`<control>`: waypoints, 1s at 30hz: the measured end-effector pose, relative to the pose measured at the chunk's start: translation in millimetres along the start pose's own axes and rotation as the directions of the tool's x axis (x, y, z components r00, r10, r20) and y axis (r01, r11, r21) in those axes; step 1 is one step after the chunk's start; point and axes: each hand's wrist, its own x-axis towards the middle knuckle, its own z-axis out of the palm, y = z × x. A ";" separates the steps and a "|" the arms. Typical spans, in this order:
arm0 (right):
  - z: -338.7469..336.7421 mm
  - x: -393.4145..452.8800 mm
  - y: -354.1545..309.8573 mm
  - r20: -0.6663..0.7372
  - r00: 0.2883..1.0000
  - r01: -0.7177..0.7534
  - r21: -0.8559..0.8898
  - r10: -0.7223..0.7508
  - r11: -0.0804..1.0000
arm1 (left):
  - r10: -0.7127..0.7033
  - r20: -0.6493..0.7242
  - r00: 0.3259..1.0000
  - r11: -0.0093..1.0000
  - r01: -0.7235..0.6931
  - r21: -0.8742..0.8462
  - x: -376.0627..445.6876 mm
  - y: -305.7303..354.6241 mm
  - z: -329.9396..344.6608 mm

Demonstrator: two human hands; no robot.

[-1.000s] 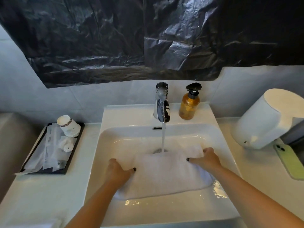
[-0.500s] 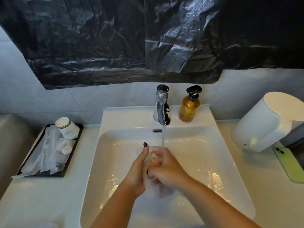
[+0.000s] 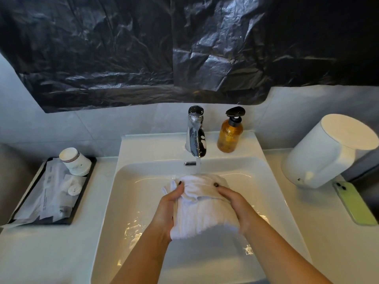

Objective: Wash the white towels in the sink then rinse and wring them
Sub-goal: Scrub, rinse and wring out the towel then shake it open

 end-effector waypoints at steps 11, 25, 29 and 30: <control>62.4 -24.6 7.9 0.040 0.898 0.241 -0.878 -0.439 0.413 | 0.032 0.112 0.993 0.998 -0.037 0.044 17.8 -7.3 13.7; 24.3 23.9 -34.7 0.256 0.924 0.329 -0.151 -0.284 0.932 | -0.101 0.242 0.965 0.990 0.074 0.118 19.0 -2.9 14.0; 34.2 31.6 -33.6 0.036 0.883 0.462 -0.241 -0.468 0.853 | -0.090 0.339 0.937 0.968 0.002 0.251 11.8 -4.7 6.7; 37.2 30.4 -34.2 0.026 0.878 0.465 -0.284 -0.478 0.839 | -0.096 0.362 0.927 0.952 -0.020 0.305 10.4 -8.2 4.8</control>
